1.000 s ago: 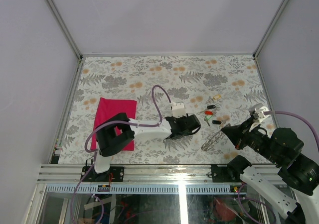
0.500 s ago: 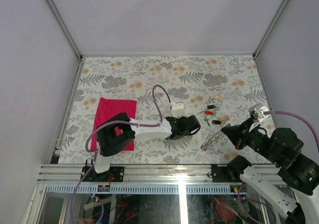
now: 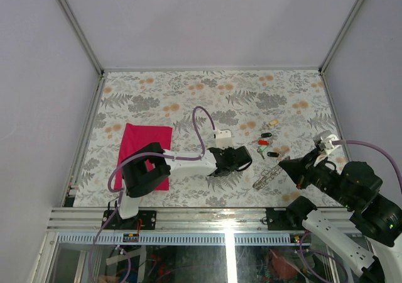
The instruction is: Put the keys on the keyring
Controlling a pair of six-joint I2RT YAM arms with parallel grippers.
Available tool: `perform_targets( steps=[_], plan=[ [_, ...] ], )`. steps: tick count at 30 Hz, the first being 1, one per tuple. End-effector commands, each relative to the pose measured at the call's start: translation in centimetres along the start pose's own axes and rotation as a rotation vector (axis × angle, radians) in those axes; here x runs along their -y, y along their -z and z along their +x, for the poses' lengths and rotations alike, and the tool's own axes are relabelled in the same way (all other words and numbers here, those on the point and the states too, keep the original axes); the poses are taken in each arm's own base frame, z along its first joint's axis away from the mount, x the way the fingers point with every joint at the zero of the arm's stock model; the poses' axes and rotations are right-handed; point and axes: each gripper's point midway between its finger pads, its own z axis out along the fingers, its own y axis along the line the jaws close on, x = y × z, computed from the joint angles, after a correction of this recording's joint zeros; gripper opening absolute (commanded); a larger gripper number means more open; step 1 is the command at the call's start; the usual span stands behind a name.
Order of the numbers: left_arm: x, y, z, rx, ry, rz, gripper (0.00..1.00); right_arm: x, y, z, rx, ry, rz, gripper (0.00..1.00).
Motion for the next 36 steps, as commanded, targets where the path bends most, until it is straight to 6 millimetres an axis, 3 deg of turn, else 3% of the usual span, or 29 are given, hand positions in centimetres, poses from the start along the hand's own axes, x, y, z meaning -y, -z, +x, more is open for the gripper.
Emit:
perform_targets(
  steps=[1, 6, 10, 16, 19, 26, 36],
  plan=[
    [-0.3, 0.5, -1.8, 0.070, -0.019, -0.029, 0.00, -1.0, 0.0, -1.9, 0.074, 0.015, -0.050, 0.00],
    [-0.7, 2.7, -4.1, 0.142, -0.091, 0.000, 0.00, -1.0, -0.1, -2.0, 0.077, 0.019, -0.050, 0.00],
    [-1.0, 5.6, -7.0, 0.231, -0.184, 0.070, 0.00, -1.1, -0.3, -2.5, 0.112, 0.026, -0.058, 0.00],
    [0.3, 13.0, -10.4, 0.368, -0.333, 0.404, 0.00, -2.6, -1.4, -3.2, 0.164, 0.068, -0.154, 0.00],
    [-0.5, 16.1, -11.8, 0.421, -0.369, 0.476, 0.00, -3.4, -2.0, -3.5, 0.192, 0.090, -0.209, 0.00],
    [-2.5, 21.6, -12.7, 0.384, -0.436, 0.551, 0.00, -4.3, -3.6, -3.3, 0.217, 0.136, -0.283, 0.00],
    [-1.2, 30.1, -13.8, 0.530, -0.603, 0.890, 0.00, -6.5, -5.2, -5.2, 0.415, 0.361, -0.428, 0.00]
  ],
)
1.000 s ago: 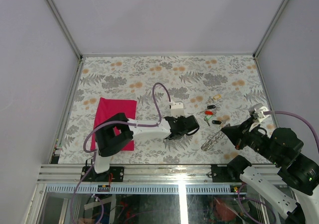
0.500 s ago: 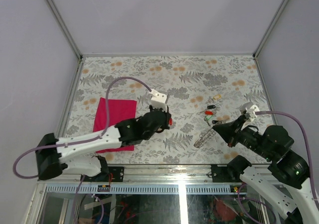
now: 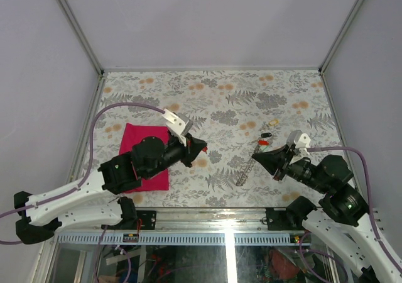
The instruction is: Put the keys on the keyring
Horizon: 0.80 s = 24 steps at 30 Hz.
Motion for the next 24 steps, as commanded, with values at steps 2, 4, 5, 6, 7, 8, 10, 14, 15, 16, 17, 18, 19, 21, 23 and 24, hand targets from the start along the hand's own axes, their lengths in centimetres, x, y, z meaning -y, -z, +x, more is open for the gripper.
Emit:
perform_targets(
  steps=[2, 4, 5, 6, 7, 8, 10, 14, 15, 16, 17, 18, 19, 21, 23, 24],
  plan=[
    [3.9, 1.6, -3.2, 0.067, -0.177, 0.242, 0.00, -2.3, -0.9, -6.0, 0.273, 0.248, -0.153, 0.00],
    [4.6, 2.0, -3.8, 0.085, -0.212, 0.285, 0.00, -2.7, -1.2, -6.3, 0.301, 0.291, -0.186, 0.00],
    [4.8, 2.2, -4.2, 0.093, -0.224, 0.302, 0.00, -3.0, -1.4, -6.4, 0.310, 0.313, -0.207, 0.00],
    [5.2, 2.4, -4.5, 0.103, -0.234, 0.320, 0.00, -3.2, -1.5, -6.5, 0.318, 0.337, -0.227, 0.00],
    [5.5, 2.7, -4.9, 0.111, -0.240, 0.339, 0.00, -3.4, -1.6, -6.5, 0.328, 0.367, -0.245, 0.00],
    [5.9, 3.0, -5.2, 0.121, -0.247, 0.358, 0.00, -3.6, -1.8, -6.4, 0.339, 0.398, -0.261, 0.00],
    [6.7, 3.6, -6.0, 0.140, -0.259, 0.406, 0.00, -3.8, -2.0, -6.5, 0.368, 0.465, -0.284, 0.00],
    [8.2, 4.6, -6.6, 0.159, -0.295, 0.498, 0.00, -4.4, -1.9, -6.7, 0.452, 0.624, -0.311, 0.00],
    [8.4, 4.8, -6.7, 0.162, -0.301, 0.513, 0.00, -4.6, -1.7, -7.0, 0.483, 0.665, -0.316, 0.00],
    [8.7, 4.9, -6.7, 0.162, -0.306, 0.533, 0.00, -4.7, -1.6, -7.1, 0.502, 0.697, -0.320, 0.00],
    [9.1, 5.1, -6.7, 0.160, -0.313, 0.554, 0.00, -4.9, -1.5, -7.1, 0.515, 0.725, -0.325, 0.00],
    [9.5, 5.2, -6.6, 0.153, -0.323, 0.579, 0.00, -5.0, -1.4, -7.2, 0.526, 0.754, -0.328, 0.00],
    [9.9, 5.4, -6.5, 0.148, -0.333, 0.606, 0.00, -5.1, -1.3, -7.2, 0.529, 0.774, -0.335, 0.00],
    [10.6, 5.8, -6.3, 0.141, -0.358, 0.662, 0.00, -5.5, -1.1, -7.2, 0.543, 0.812, -0.351, 0.00],
    [11.2, 6.2, -6.3, 0.139, -0.378, 0.701, 0.00, -5.8, -1.0, -7.3, 0.557, 0.833, -0.371, 0.00],
    [11.5, 6.4, -6.3, 0.140, -0.390, 0.723, 0.00, -6.1, -0.9, -7.3, 0.562, 0.838, -0.387, 0.00]
  ],
)
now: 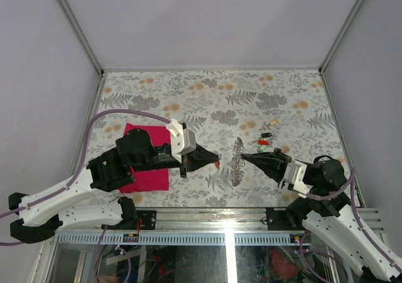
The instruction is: Put the keys on the keyring
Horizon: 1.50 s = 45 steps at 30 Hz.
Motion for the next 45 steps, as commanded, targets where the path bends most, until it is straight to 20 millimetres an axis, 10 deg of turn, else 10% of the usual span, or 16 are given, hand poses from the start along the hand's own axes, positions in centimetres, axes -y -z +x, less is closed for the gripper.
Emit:
perform_targets(
  steps=[1, 12, 45],
  plan=[
    [2.4, 0.4, -2.3, 0.048, -0.090, 0.149, 0.00, 0.4, -0.3, -4.7, 0.160, 0.206, -0.038, 0.00],
    [2.1, 0.6, -3.1, 0.058, -0.169, 0.150, 0.00, -0.7, -1.4, -9.0, 0.329, -0.051, -0.161, 0.00],
    [-0.9, 1.0, -5.5, 0.207, -0.164, -0.047, 0.00, 2.9, -5.5, -9.0, 0.204, -0.983, -0.114, 0.00]
  ],
)
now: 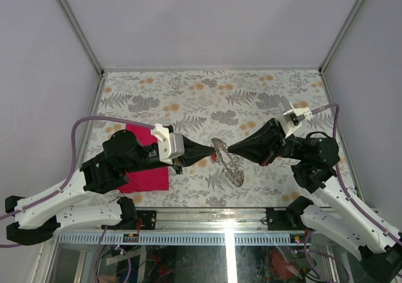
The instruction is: Put the keys on the keyring
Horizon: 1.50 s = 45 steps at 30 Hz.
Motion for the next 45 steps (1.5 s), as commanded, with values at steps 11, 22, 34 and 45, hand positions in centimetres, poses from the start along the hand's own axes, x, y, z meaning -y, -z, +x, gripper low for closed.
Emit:
perform_targets(
  steps=[11, 22, 34, 45],
  plan=[
    [-1.8, -0.5, -2.0, 0.092, -0.011, -0.090, 0.00, 0.0, -1.1, -1.4, -0.006, -0.125, 0.026, 0.00],
    [-2.0, -0.5, -1.6, 0.083, -0.004, -0.105, 0.00, -1.1, -1.0, -1.9, 0.006, -0.097, -0.021, 0.00],
    [-2.4, -0.9, -1.3, 0.078, -0.009, -0.124, 0.00, -1.2, -1.1, -1.7, -0.010, -0.100, -0.038, 0.00],
    [-2.0, -1.0, -1.2, 0.076, -0.012, -0.100, 0.00, -0.2, -1.0, -1.7, 0.000, -0.108, 0.023, 0.00]
  ],
)
